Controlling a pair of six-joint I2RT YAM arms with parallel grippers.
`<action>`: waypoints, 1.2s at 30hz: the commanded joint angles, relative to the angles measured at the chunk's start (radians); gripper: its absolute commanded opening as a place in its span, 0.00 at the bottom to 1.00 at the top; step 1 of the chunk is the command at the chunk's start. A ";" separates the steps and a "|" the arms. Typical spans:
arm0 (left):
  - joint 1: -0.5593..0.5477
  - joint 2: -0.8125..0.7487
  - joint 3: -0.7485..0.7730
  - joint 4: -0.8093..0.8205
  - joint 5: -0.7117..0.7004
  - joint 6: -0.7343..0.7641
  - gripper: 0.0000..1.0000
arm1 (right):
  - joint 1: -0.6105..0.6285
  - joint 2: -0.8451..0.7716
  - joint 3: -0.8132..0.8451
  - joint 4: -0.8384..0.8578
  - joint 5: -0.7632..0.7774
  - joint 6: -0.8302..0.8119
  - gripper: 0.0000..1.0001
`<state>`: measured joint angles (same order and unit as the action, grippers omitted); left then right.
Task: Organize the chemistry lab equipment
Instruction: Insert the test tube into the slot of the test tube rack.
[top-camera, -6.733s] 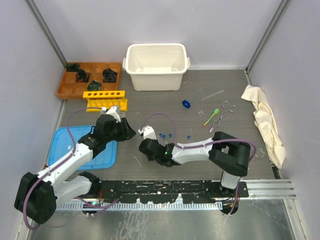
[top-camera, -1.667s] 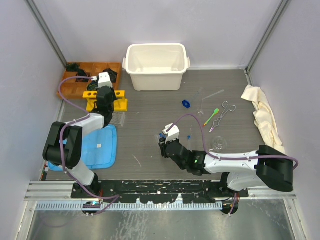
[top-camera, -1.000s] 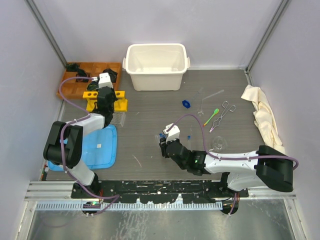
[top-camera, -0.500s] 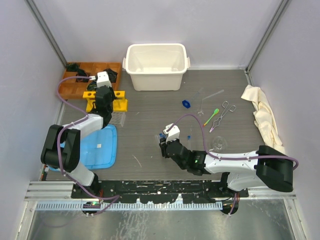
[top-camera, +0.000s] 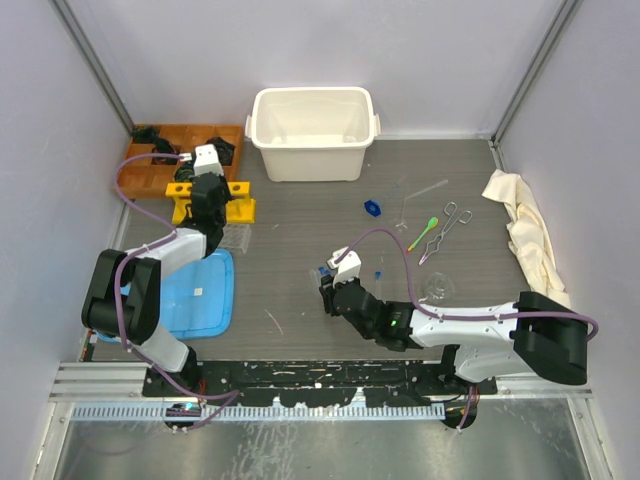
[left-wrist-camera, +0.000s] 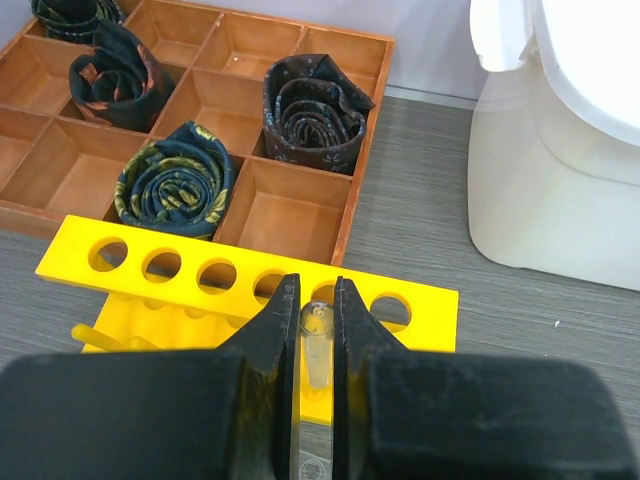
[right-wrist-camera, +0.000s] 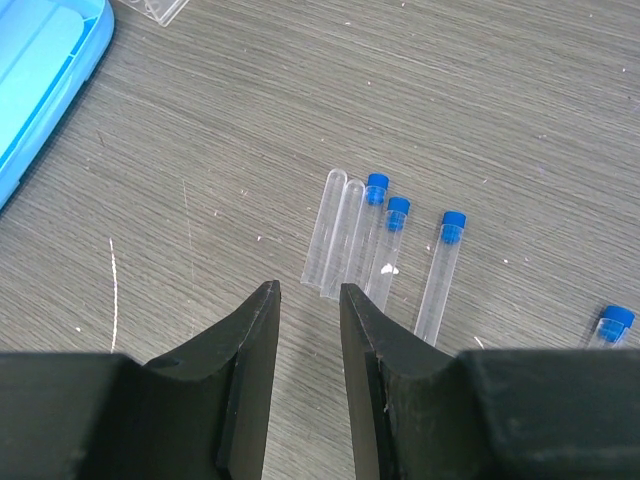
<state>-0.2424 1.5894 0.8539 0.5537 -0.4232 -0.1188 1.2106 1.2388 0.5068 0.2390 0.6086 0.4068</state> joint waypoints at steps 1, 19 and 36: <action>0.000 -0.010 -0.002 0.022 -0.018 -0.011 0.00 | -0.003 -0.025 -0.002 0.048 0.014 0.017 0.37; 0.000 0.030 0.019 -0.052 0.011 -0.055 0.01 | -0.010 -0.012 0.004 0.051 0.008 0.013 0.37; 0.000 -0.086 -0.035 -0.121 0.069 -0.173 0.55 | -0.011 -0.003 0.036 0.008 -0.010 0.033 0.39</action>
<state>-0.2424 1.6085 0.8425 0.4263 -0.3904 -0.2295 1.2022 1.2396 0.5068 0.2379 0.5999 0.4156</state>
